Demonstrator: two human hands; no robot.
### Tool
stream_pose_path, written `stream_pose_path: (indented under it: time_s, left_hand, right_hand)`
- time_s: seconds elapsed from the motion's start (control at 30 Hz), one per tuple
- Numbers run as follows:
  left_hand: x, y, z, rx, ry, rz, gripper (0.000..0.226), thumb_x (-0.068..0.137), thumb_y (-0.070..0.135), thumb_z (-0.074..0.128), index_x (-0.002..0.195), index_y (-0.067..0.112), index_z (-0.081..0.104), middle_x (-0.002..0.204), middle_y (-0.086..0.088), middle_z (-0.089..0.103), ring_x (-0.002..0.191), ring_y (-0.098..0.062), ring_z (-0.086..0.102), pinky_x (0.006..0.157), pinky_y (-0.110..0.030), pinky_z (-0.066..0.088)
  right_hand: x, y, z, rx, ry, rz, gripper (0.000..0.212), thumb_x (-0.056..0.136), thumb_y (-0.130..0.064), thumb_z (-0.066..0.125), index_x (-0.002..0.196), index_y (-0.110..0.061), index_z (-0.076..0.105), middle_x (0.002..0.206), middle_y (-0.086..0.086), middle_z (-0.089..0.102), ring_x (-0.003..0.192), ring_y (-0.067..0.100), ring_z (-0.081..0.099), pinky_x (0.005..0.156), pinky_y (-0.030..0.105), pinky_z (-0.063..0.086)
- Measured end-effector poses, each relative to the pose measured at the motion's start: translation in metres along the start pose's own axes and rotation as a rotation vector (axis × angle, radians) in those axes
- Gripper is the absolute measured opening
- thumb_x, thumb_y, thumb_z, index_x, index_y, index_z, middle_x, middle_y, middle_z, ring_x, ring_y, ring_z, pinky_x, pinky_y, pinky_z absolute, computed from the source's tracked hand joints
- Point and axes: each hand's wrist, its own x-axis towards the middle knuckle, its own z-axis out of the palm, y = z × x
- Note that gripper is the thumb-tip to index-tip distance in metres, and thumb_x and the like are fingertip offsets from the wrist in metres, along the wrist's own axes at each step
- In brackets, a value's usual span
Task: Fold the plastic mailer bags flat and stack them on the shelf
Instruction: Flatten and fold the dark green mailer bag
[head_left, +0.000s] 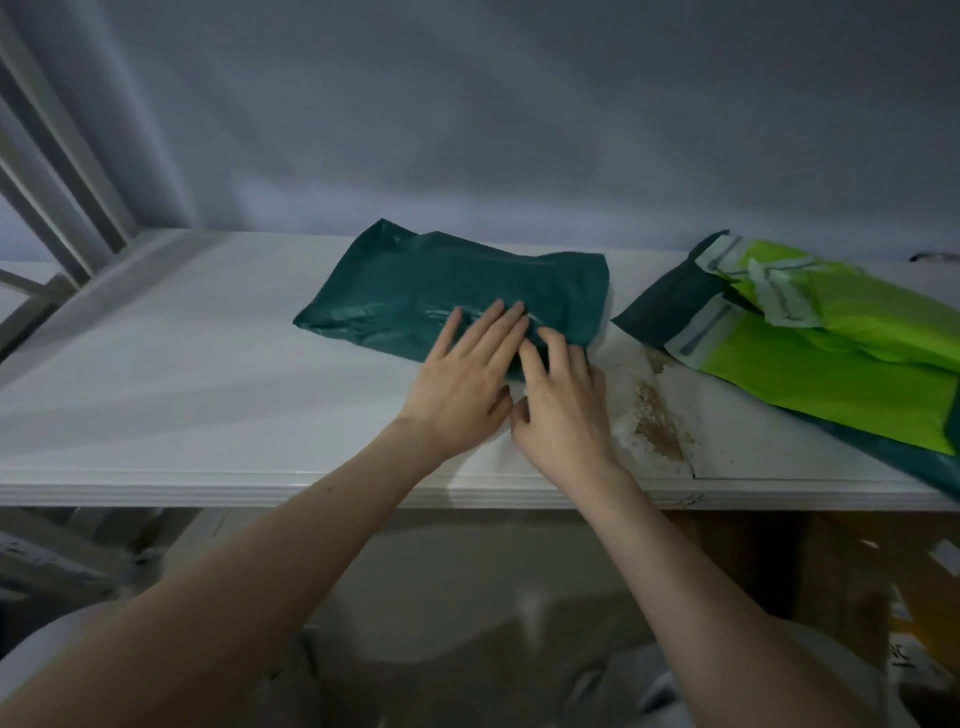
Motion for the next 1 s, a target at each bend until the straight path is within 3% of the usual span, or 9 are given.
stream_pose_path:
  time_s: [0.07,0.23,0.4,0.53,0.67,0.73,0.8,0.9,1.0]
  left_hand:
    - [0.002,0.003,0.005,-0.034,-0.06,-0.026,0.071,0.085,0.026,0.052,0.148,0.01,0.022,0.155,-0.004,0.024,0.143,-0.02,0.022,0.116,-0.042,0.01]
    - [0.004,-0.003,0.009,0.008,-0.067,-0.016,0.073,0.08,0.026,0.06,0.145,0.011,0.03,0.149,-0.004,0.036,0.136,-0.023,0.037,0.113,-0.044,0.023]
    - [0.003,-0.003,0.01,-0.001,-0.051,-0.008,0.073,0.08,0.03,0.061,0.144,0.011,0.033,0.147,-0.004,0.04,0.132,-0.024,0.041,0.112,-0.045,0.026]
    - [0.001,-0.001,0.011,0.002,-0.032,-0.015,0.074,0.076,0.032,0.063,0.142,0.011,0.036,0.139,-0.007,0.048,0.123,-0.028,0.049,0.107,-0.047,0.034]
    - [0.001,0.004,0.005,-0.04,-0.036,-0.045,0.063,0.082,0.037,0.042,0.14,0.014,0.042,0.134,-0.009,0.052,0.12,-0.03,0.051,0.106,-0.05,0.036]
    - [0.001,0.006,0.002,-0.096,-0.039,-0.075,0.06,0.083,0.036,0.031,0.136,0.012,0.048,0.132,-0.01,0.054,0.122,-0.03,0.051,0.106,-0.051,0.037]
    - [0.001,0.005,0.001,-0.125,-0.021,-0.084,0.056,0.085,0.032,0.029,0.13,0.01,0.053,0.13,-0.011,0.055,0.122,-0.03,0.051,0.105,-0.051,0.037]
    - [-0.002,-0.005,-0.003,-0.155,0.059,-0.123,0.041,0.089,0.029,0.03,0.112,0.009,0.059,0.118,-0.01,0.057,0.106,-0.029,0.058,0.1,-0.042,0.04]
    - [-0.005,-0.018,-0.008,-0.155,0.119,-0.175,0.034,0.094,0.032,0.029,0.097,0.01,0.056,0.111,-0.006,0.056,0.089,-0.024,0.058,0.086,-0.033,0.041]
  right_hand:
    - [0.001,0.002,-0.001,-0.02,0.02,0.023,0.067,0.07,-0.009,0.066,0.134,-0.009,0.044,0.135,0.011,0.046,0.119,0.031,0.047,0.092,0.049,0.044]
    - [0.006,0.024,-0.003,-0.134,0.046,0.124,0.06,0.072,-0.008,0.07,0.128,-0.012,0.048,0.131,0.006,0.053,0.12,0.027,0.048,0.094,0.049,0.037]
    - [0.011,0.032,-0.003,-0.164,0.106,0.104,0.015,0.071,-0.002,0.071,0.083,-0.009,0.065,0.08,0.008,0.066,0.08,0.03,0.06,0.072,0.039,0.041]
    - [0.012,0.023,-0.006,-0.051,0.126,0.073,0.024,0.056,0.018,0.068,0.054,-0.003,0.057,0.049,0.013,0.057,0.042,0.03,0.052,0.051,0.027,0.033]
    - [0.015,0.021,-0.008,-0.011,0.102,0.061,0.028,0.053,0.018,0.069,0.049,-0.004,0.054,0.042,0.011,0.053,0.035,0.029,0.049,0.046,0.022,0.025]
    - [0.013,0.021,-0.009,0.003,0.09,0.019,0.021,0.056,0.012,0.068,0.052,-0.006,0.056,0.045,0.01,0.055,0.04,0.03,0.052,0.05,0.025,0.027]
    - [0.011,0.02,-0.01,0.0,0.081,-0.018,0.003,0.068,-0.006,0.062,0.066,-0.009,0.062,0.059,0.007,0.062,0.059,0.03,0.059,0.059,0.029,0.033]
    - [0.011,0.014,-0.017,0.027,-0.012,0.026,0.038,0.081,-0.039,0.042,0.106,-0.017,0.06,0.097,0.003,0.066,0.093,0.025,0.057,0.074,0.035,0.038]
    - [0.018,0.017,-0.029,0.093,0.047,0.106,0.047,0.091,-0.041,0.036,0.131,-0.017,0.044,0.122,0.005,0.055,0.11,0.024,0.048,0.082,0.035,0.037]
